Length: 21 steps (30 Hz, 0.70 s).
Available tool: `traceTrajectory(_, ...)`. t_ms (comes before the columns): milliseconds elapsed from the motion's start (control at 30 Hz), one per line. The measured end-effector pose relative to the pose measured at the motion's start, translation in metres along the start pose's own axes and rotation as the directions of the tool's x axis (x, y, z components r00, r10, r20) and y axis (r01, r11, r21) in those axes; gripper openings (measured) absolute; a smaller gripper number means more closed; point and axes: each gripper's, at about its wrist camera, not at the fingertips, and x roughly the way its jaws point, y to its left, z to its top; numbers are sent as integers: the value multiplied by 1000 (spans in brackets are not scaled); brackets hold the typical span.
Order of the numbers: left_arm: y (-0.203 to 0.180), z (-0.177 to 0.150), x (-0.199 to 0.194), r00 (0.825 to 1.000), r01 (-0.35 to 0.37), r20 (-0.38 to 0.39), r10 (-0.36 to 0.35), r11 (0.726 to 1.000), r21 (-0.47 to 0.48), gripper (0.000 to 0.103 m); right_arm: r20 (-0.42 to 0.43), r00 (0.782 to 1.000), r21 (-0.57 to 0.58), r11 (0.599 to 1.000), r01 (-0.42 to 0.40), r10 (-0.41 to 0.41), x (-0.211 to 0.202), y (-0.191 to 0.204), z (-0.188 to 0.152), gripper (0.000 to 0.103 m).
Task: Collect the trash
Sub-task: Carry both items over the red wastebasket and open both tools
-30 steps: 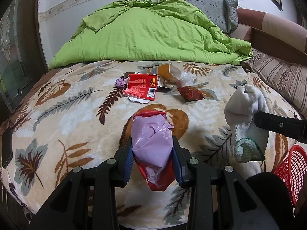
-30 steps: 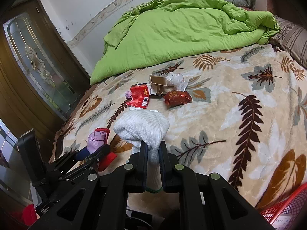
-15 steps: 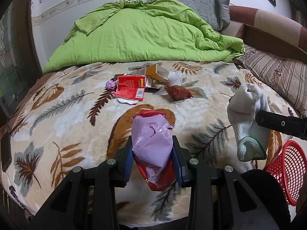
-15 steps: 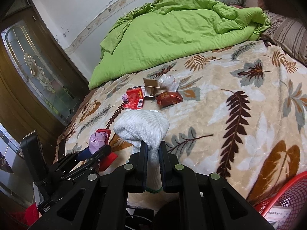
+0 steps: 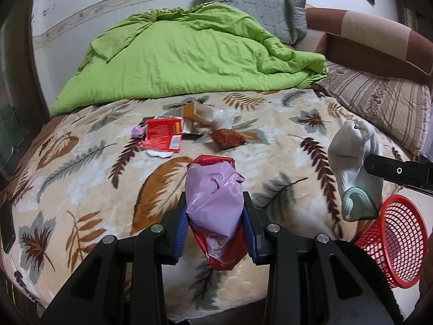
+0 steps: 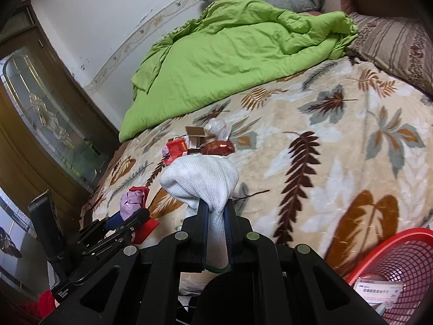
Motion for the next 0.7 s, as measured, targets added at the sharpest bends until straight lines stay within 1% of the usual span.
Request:
traceTrajectory(100,-8,4,-6,999,34,10,-34,999,8,34,17,1000,20,1000,19,-19,-15,-9,-1,12)
traceTrajectory(200,-21,10,-14,993,120,21,-120,992,24,35,38,998,45,998,47,-49,-37,-23,-3,12)
traceTrajectory(267,-30,14,-16,984,179,16,-180,983,34,34,59,995,67,995,78,-82,-57,-35,-6,12)
traceTrajectory(300,-37,17,-18,974,224,10,-225,973,46,34,72,992,83,992,98,-104,-68,-42,-7,12)
traceTrajectory(367,-51,19,-20,960,279,-2,-280,958,70,35,92,986,108,985,132,-142,-86,-55,-11,12)
traceTrajectory(400,-59,21,-22,950,312,-9,-312,947,80,35,100,981,122,981,153,-165,-96,-61,-13,12)
traceTrajectory(433,-70,23,-23,935,354,-19,-354,930,96,35,108,976,140,975,173,-188,-105,-69,-15,12)
traceTrajectory(500,-90,25,-25,917,399,-37,-398,908,127,35,117,965,180,960,213,-235,-125,-85,-22,12)
traceTrajectory(567,-113,26,-27,890,455,-62,-452,876,158,35,118,954,214,945,247,-276,-140,-98,-29,12)
traceTrajectory(633,-140,27,-27,849,528,-110,-516,830,182,35,109,944,246,928,279,-312,-152,-111,-36,12)
traceTrajectory(667,-149,27,-27,836,548,-126,-534,815,188,35,104,941,256,923,287,-321,-156,-115,-39,12)
traceTrajectory(700,-160,26,-27,818,575,-145,-556,795,194,35,97,938,266,917,297,-332,-160,-120,-42,12)
